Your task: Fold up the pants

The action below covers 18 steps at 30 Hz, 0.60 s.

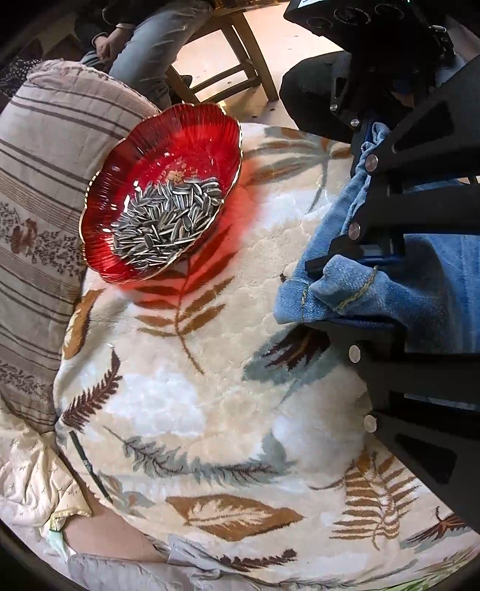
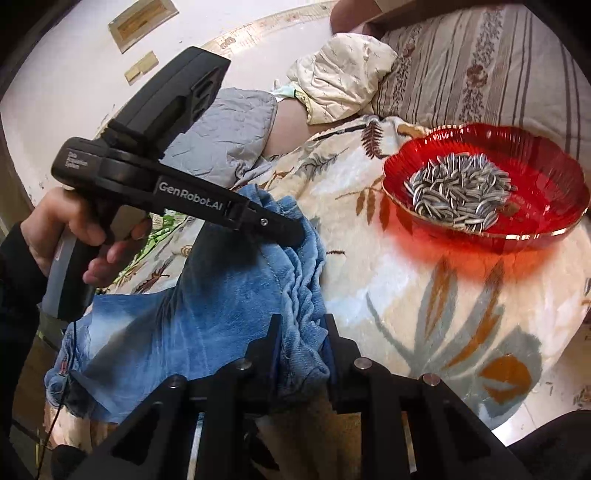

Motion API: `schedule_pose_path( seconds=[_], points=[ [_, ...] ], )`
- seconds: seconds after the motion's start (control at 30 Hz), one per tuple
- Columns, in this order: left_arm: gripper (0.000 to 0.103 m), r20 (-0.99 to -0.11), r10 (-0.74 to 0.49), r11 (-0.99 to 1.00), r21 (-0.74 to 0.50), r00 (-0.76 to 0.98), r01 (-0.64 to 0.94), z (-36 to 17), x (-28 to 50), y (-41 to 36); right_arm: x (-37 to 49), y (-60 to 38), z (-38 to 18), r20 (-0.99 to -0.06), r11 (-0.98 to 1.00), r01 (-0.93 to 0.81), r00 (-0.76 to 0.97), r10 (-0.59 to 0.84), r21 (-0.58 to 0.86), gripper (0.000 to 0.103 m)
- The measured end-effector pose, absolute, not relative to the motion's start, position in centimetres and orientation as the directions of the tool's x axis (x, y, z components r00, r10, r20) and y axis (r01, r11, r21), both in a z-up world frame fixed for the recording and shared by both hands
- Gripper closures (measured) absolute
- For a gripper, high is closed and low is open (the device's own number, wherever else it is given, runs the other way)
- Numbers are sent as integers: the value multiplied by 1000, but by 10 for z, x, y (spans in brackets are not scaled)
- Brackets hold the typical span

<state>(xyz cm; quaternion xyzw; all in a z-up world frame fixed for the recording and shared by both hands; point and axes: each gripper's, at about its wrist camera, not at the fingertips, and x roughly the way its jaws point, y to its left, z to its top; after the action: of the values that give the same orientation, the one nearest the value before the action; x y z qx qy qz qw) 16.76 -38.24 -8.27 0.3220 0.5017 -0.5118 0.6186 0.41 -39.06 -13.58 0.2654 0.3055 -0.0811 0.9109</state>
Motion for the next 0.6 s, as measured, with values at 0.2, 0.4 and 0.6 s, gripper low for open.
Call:
schedule_pose_path(
  seconds=[0.2, 0.4, 0.6],
  points=[
    [81, -924, -383, 272, -107, 6, 956, -61, 163, -363, 2, -374, -114, -598, 885, 318, 800, -57, 340, 82],
    [81, -871, -488, 288, -105, 51, 952, -28, 160, -313, -4, -349, -87, -550, 917, 285, 830, -90, 281, 82],
    [82, -831, -545, 366, -117, 111, 923, -3, 169, -238, 1, -299, -50, -474, 950, 164, 880, -18, 268, 83]
  ],
)
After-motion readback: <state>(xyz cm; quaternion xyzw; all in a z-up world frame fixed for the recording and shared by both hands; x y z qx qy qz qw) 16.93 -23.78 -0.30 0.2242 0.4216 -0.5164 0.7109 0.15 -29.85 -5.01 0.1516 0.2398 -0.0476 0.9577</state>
